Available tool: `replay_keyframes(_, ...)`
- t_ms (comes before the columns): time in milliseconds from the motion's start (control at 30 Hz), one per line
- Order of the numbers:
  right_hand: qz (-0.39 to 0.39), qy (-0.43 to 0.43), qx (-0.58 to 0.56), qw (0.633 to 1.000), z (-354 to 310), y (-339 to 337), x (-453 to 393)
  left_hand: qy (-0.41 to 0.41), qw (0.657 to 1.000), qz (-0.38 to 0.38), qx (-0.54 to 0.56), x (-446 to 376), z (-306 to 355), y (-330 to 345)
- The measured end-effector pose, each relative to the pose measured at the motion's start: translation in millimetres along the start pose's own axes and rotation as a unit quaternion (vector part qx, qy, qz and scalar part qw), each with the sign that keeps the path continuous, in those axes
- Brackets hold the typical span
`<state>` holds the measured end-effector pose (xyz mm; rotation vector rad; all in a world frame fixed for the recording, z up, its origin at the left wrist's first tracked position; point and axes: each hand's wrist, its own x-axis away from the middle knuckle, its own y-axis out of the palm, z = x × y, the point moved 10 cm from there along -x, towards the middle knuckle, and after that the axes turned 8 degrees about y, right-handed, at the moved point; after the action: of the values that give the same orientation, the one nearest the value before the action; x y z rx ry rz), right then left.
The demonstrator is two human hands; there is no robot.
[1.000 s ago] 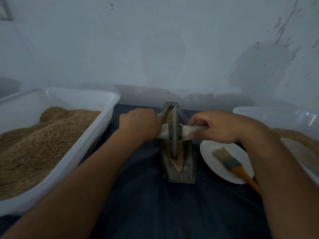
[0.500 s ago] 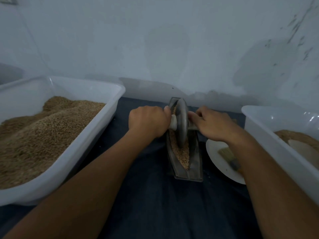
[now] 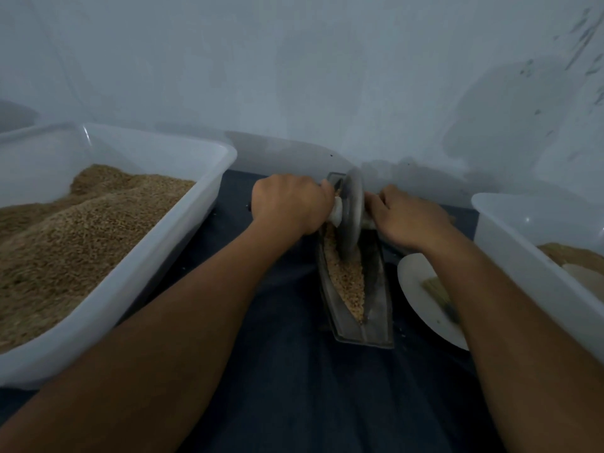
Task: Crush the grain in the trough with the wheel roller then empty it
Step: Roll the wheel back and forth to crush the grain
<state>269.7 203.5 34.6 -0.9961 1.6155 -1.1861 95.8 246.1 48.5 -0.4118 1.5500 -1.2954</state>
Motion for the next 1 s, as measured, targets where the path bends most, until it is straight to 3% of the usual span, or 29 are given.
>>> replay_keyframes(367, 0.013, 0.010, 0.026, 1.000, 0, 0, -27, -0.032, 0.999, -0.017, 0.012, -15, -9, 7)
replay_keyframes(733, -0.054, -0.002, 0.029, 0.998, 8, 20, -57, 0.017, 0.999, 0.027, -0.027, -40, 2, 1)
replay_keyframes(1000, -0.060, -0.013, 0.040, 0.997, 6, 22, -61, 0.038, 0.996, 0.054, -0.053, -44, 6, -1)
